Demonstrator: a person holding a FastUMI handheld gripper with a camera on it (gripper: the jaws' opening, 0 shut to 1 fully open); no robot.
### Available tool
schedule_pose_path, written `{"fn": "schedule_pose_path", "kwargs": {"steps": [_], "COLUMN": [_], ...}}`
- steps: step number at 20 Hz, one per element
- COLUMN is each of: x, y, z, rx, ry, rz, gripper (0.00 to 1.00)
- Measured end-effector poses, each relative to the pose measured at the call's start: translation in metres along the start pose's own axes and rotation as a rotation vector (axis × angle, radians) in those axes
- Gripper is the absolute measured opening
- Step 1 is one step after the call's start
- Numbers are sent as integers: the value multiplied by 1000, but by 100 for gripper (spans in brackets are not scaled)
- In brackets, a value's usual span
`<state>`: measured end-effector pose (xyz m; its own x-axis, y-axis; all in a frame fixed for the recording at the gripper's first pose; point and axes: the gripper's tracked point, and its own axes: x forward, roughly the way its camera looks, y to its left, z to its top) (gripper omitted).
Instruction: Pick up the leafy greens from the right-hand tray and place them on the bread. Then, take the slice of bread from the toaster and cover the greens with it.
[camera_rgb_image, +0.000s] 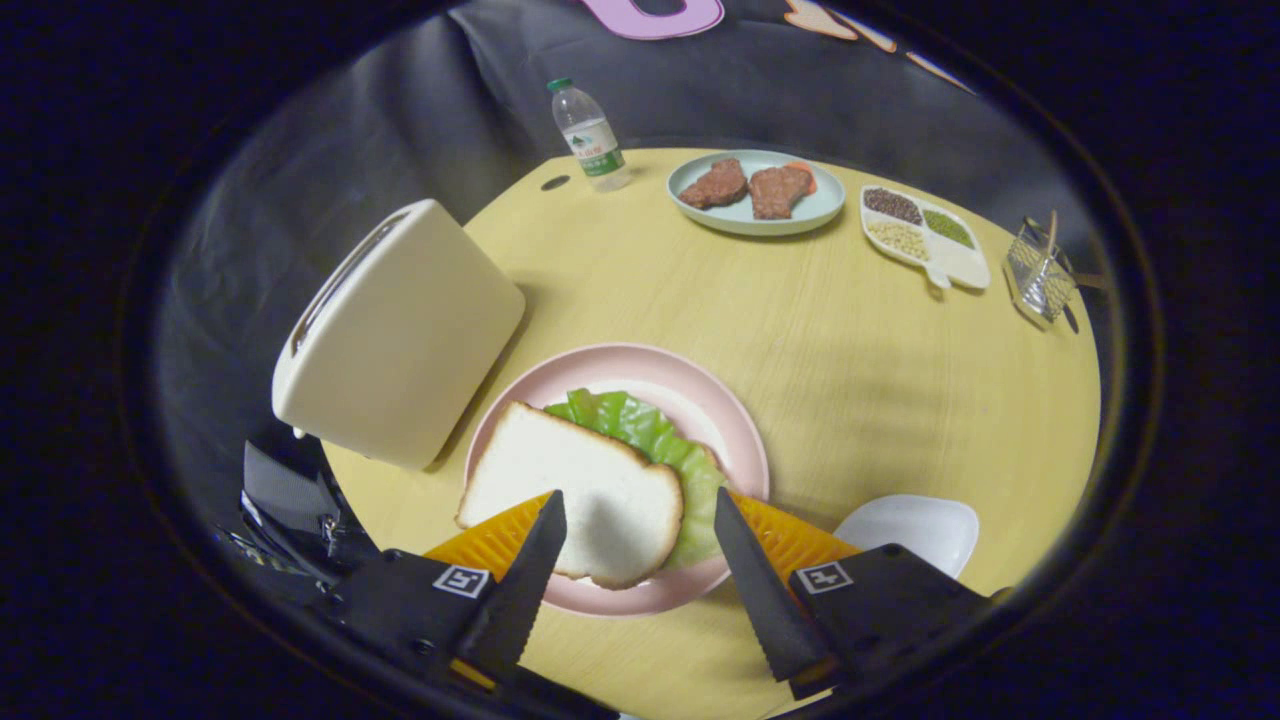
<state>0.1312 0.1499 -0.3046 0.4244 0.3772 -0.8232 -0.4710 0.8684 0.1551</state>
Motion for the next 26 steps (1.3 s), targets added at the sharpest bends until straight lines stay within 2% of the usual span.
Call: {"fn": "schedule_pose_path", "kwargs": {"steps": [5, 13, 15, 20, 26], "x": [-34, -145, -180, -270, -360], "y": [-9, -18, -31, -68, -91], "z": [28, 82, 93, 108, 102], "rx": [27, 96, 104, 85, 174], "ry": [-170, -585, -687, -900, -1086], "rz": [-22, -46, -98, -313, -435], "gripper": [98, 99, 99, 98, 98]}}
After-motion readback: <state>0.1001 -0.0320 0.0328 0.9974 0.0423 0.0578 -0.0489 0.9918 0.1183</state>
